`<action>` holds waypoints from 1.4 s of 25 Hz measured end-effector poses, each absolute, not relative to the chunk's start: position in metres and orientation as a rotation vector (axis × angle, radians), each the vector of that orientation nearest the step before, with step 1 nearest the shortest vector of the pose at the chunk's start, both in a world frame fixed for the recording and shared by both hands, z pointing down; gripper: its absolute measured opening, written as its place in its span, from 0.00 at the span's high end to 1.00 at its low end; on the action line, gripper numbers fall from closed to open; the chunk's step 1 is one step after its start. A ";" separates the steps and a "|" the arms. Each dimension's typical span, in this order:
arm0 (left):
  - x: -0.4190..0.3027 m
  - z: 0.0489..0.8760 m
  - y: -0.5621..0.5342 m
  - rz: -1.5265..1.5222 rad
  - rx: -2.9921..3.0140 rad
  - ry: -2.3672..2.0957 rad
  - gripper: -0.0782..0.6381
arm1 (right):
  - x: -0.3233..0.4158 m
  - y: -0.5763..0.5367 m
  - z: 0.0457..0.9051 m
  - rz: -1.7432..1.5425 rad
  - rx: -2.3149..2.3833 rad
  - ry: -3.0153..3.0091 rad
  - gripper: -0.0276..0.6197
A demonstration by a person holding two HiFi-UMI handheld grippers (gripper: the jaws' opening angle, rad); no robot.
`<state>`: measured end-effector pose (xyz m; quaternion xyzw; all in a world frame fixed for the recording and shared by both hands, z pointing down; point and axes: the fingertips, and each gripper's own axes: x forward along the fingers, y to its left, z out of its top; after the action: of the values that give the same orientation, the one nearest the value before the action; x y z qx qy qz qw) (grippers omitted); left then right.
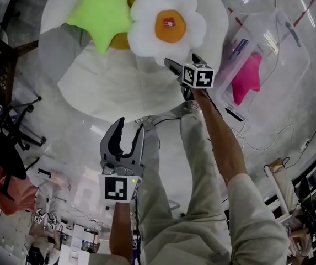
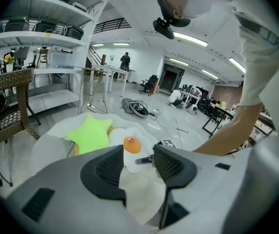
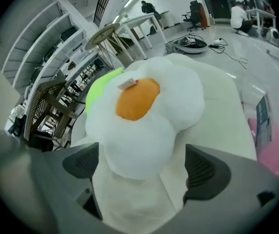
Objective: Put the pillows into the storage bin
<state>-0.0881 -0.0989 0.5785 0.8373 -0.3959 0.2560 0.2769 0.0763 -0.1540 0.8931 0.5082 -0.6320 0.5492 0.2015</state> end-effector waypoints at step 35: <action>-0.047 0.524 -0.105 0.658 2.383 -0.992 0.62 | 0.105 -0.137 0.752 1.430 1.444 -1.948 0.65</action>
<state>-0.0467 -0.1055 0.5241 0.8692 -0.3619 0.2399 0.2364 0.1046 -0.1374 0.7518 0.5062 -0.6827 0.5013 0.1623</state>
